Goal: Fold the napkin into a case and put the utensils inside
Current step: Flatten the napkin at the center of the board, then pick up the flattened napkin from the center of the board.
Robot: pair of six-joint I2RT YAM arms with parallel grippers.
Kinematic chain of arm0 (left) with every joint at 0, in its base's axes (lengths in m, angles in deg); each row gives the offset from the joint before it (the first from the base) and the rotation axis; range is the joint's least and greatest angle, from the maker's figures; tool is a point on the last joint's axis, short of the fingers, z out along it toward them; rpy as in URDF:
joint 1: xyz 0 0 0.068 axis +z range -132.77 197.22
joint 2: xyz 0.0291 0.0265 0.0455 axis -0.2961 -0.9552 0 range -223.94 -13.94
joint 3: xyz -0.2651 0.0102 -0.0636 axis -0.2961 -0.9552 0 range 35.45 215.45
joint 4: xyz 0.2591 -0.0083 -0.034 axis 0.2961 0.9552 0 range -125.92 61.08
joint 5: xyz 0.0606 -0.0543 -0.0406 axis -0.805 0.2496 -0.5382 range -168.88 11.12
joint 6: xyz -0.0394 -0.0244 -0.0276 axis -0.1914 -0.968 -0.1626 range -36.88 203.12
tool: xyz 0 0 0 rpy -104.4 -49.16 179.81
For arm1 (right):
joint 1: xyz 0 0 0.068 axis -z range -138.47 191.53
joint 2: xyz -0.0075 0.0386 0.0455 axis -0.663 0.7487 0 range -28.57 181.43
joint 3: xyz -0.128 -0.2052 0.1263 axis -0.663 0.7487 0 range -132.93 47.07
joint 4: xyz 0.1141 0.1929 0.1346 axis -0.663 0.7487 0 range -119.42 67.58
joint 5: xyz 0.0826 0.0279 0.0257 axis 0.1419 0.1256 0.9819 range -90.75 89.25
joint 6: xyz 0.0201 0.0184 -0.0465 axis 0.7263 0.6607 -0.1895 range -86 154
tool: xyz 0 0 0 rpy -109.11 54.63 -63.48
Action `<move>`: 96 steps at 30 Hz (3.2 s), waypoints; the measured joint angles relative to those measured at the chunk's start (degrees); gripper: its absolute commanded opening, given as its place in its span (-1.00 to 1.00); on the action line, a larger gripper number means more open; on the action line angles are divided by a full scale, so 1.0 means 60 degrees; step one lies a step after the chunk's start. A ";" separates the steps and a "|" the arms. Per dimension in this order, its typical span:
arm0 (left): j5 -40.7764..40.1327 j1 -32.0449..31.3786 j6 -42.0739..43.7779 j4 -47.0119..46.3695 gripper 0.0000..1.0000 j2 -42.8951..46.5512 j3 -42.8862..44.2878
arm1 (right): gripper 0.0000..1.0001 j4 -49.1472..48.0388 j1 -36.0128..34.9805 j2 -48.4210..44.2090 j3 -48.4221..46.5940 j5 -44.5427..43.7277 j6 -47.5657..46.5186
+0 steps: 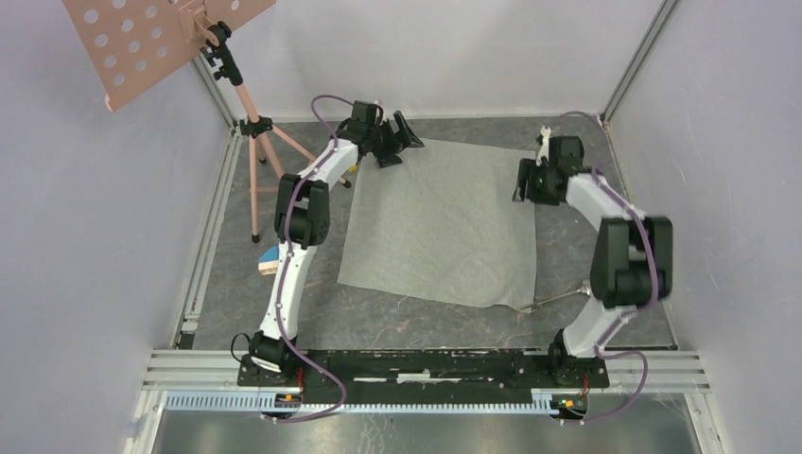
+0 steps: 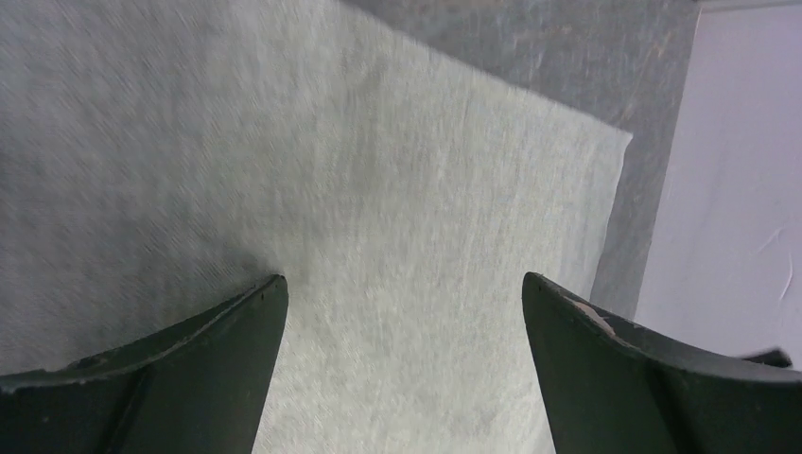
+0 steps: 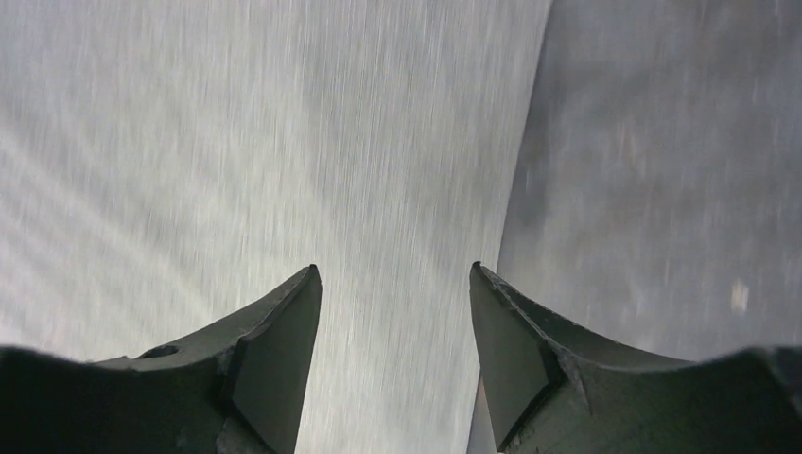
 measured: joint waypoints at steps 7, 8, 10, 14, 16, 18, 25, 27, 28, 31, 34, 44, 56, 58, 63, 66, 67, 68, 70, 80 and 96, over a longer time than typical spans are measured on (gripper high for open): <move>0.0157 -0.0772 -0.0091 0.0080 1.00 0.1865 -0.2229 | 0.31 -0.0138 -0.0011 -0.4772 0.4787 0.0331 0.0805; 0.0189 -0.0878 -0.0153 0.0025 1.00 0.2346 -0.2677 | 0.35 -0.0189 -0.0011 -0.5213 0.5362 0.0401 0.0951; 0.0262 -0.1337 -0.0259 -0.0138 1.00 0.3253 -0.3435 | 0.45 -0.0102 -0.0015 -0.5836 0.6273 0.0495 0.1264; 0.0350 -0.2167 -0.0408 -0.0619 1.00 0.5289 -0.5053 | 0.57 0.0084 -0.0011 -0.6339 0.6998 0.0401 0.1712; 0.0408 -0.2590 -0.0532 -0.1020 1.00 0.6229 -0.5898 | 0.58 0.0222 -0.0011 -0.6637 0.7133 0.0240 0.1902; 0.0561 -0.2903 -0.0601 -0.1249 1.00 0.7089 -0.6717 | 0.59 0.0466 -0.0011 -0.6903 0.7176 -0.0033 0.2102; 0.0721 -0.2914 -0.0612 -0.1311 1.00 0.8695 -0.8266 | 0.60 0.1173 0.0117 -0.7745 0.7825 -0.0601 0.2594; 0.0703 -0.2860 -0.0608 -0.1297 1.00 0.9041 -0.8553 | 0.61 0.1235 0.0168 -0.8051 0.8003 -0.0601 0.2663; 0.0703 -0.2849 -0.0608 -0.1271 1.00 0.9227 -0.8684 | 0.61 0.1246 0.0189 -0.8153 0.8043 -0.0619 0.2718; 0.0707 -0.2841 -0.0605 -0.1133 1.00 0.9697 -0.8961 | 0.61 0.1446 0.0244 -0.8251 0.8062 -0.0918 0.2922; 0.0710 -0.2841 -0.0597 -0.1086 1.00 1.0087 -0.9242 | 0.62 0.1883 0.0288 -0.8273 0.8000 -0.1559 0.3187; 0.0710 -0.2841 -0.0452 -0.0794 1.00 1.0433 -0.9828 | 0.62 0.3377 0.0426 -0.8225 0.7694 -0.2681 0.2510; 0.0630 -0.2841 -0.0197 -0.0718 1.00 1.0422 -1.0240 | 0.52 0.3333 -0.0645 -0.8448 0.6867 -0.0903 0.1344; 0.0612 -0.2841 -0.0113 -0.0714 1.00 1.0422 -1.0276 | 0.46 0.3297 -0.0841 -0.8451 0.6914 -0.0718 0.1432; 0.0324 -0.2841 0.0084 -0.0517 1.00 1.0597 -1.0732 | 0.17 0.3169 -0.1246 -0.8419 0.7158 -0.0499 0.1647; -0.0106 -0.2841 0.0372 -0.0004 1.00 1.1162 -1.1289 | 0.01 0.3151 -0.1679 -0.8302 0.7275 -0.0601 0.1865; -0.0284 -0.2841 0.0474 0.0178 1.00 1.1431 -1.1460 | 0.01 0.3162 -0.1858 -0.8291 0.7300 -0.0707 0.2018; -0.0393 -0.2838 0.0546 0.0299 1.00 1.1632 -1.1562 | 0.01 0.3191 -0.2065 -0.8284 0.7311 -0.0892 0.2178; -0.0590 -0.2823 0.0652 0.0474 1.00 1.2094 -1.1803 | 0.01 0.3231 -0.2426 -0.8287 0.7344 -0.1326 0.2565; -0.1308 -0.2765 0.0820 0.0809 1.00 1.3005 -1.2615 | 0.00 0.3370 -0.2790 -0.8615 0.8036 -0.2346 0.3603; -0.2233 -0.2430 0.0809 0.0925 1.00 1.3580 -1.3078 | -0.83 0.3009 -0.2830 -0.9304 0.8495 -0.3053 0.4193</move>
